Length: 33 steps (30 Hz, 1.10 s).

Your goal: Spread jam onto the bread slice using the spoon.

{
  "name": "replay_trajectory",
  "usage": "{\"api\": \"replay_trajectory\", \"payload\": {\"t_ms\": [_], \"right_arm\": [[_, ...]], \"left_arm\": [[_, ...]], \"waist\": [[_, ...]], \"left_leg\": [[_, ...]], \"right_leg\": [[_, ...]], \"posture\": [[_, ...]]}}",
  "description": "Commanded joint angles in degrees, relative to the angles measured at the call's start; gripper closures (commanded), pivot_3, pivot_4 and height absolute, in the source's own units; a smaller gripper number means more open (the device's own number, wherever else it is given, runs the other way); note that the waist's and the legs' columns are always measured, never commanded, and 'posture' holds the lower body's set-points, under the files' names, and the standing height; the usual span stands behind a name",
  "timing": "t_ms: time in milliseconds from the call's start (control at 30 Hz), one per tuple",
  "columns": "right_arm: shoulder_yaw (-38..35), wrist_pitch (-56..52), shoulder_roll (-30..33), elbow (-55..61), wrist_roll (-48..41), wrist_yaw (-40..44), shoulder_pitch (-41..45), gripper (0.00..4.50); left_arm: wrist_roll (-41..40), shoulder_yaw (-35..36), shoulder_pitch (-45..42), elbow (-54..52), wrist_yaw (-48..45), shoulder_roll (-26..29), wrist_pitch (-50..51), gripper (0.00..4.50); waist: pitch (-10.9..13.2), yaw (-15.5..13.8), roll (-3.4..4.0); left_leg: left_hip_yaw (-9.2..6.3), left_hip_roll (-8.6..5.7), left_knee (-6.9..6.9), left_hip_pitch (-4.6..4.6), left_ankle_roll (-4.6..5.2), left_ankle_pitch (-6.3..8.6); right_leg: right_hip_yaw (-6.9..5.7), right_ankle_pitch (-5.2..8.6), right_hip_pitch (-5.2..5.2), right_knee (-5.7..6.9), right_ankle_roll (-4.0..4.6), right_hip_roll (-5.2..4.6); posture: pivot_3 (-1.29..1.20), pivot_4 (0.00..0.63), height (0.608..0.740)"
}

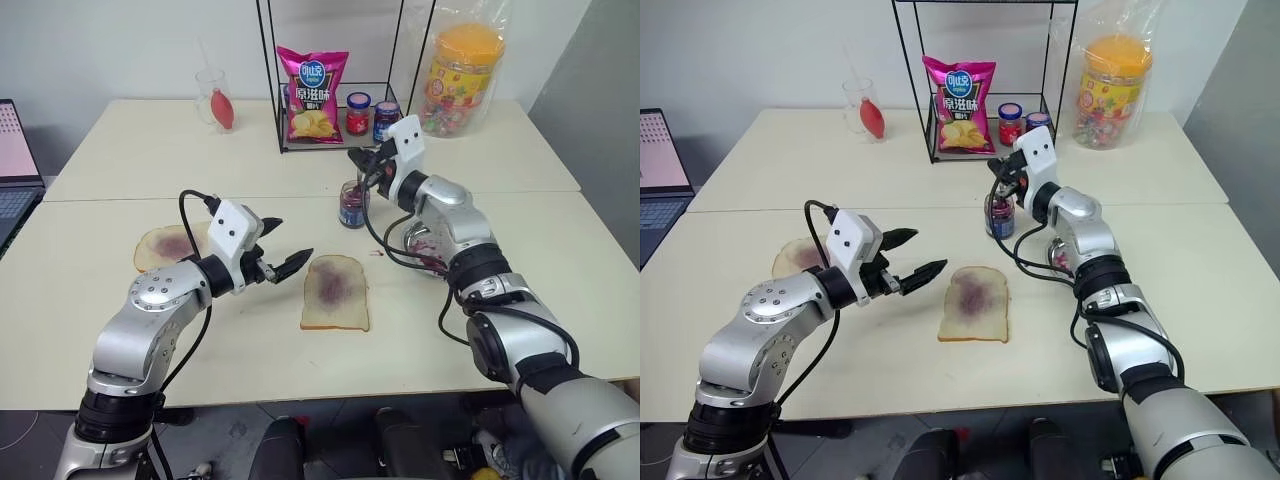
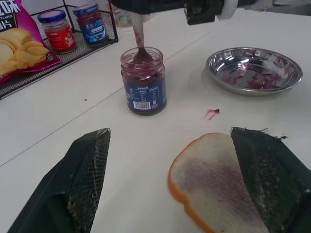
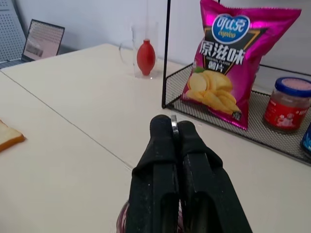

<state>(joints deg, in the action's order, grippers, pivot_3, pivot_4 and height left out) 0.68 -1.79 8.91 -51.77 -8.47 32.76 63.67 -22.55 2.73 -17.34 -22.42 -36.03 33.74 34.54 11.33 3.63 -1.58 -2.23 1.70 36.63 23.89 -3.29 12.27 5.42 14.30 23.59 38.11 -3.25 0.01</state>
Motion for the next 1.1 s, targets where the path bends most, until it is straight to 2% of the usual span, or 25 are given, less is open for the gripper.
{"api": "replay_trajectory", "payload": {"t_ms": [33, 533, 833, 1100], "right_arm": [[-3.55, -2.23, -1.16, -1.32, -2.67, -0.77, 1.41, 4.49], [-13.72, -15.40, -2.80, 0.75, -12.38, -1.96, 3.10, 4.49], [-19.79, -20.15, -2.59, -0.54, -17.48, -5.48, 5.35, 4.49], [-22.06, -22.47, -2.27, -1.07, -19.25, -7.53, 6.03, 4.49]], "left_arm": [[0.14, 0.78, -0.98, -1.13, 0.50, 0.12, -0.76, 0.37], [0.30, 0.33, -1.65, -0.31, 0.78, -0.17, -0.98, 0.37], [0.76, 0.31, -2.16, 0.38, 0.97, -0.45, -1.37, 0.37], [1.23, 0.29, -2.43, 0.97, 0.85, -0.61, -1.85, 0.37]], "waist": [[0.00, 0.02, 0.00], [0.00, 0.08, 0.00], [0.00, 0.19, 0.01], [0.00, 0.22, 0.01]], "left_leg": [[0.00, 0.00, 0.00, 0.00, 0.00, 0.00], [-0.01, 0.00, -0.01, 0.00, 0.00, 0.00], [-0.01, 0.00, -0.03, 0.01, 0.00, 0.00], [0.00, 0.00, -0.03, 0.01, 0.00, 0.00]], "right_leg": [[0.00, 0.00, 0.00, 0.00, 0.00, 0.00], [-0.01, 0.00, 0.00, 0.00, 0.00, 0.00], [-0.01, 0.00, 0.00, -0.01, 0.00, 0.01], [-0.01, 0.00, 0.00, -0.02, 0.00, 0.01]], "posture": [[0.00, 0.150, 0.740], [0.00, 0.150, 0.740], [0.00, 0.150, 0.740], [0.00, 0.150, 0.740]]}}
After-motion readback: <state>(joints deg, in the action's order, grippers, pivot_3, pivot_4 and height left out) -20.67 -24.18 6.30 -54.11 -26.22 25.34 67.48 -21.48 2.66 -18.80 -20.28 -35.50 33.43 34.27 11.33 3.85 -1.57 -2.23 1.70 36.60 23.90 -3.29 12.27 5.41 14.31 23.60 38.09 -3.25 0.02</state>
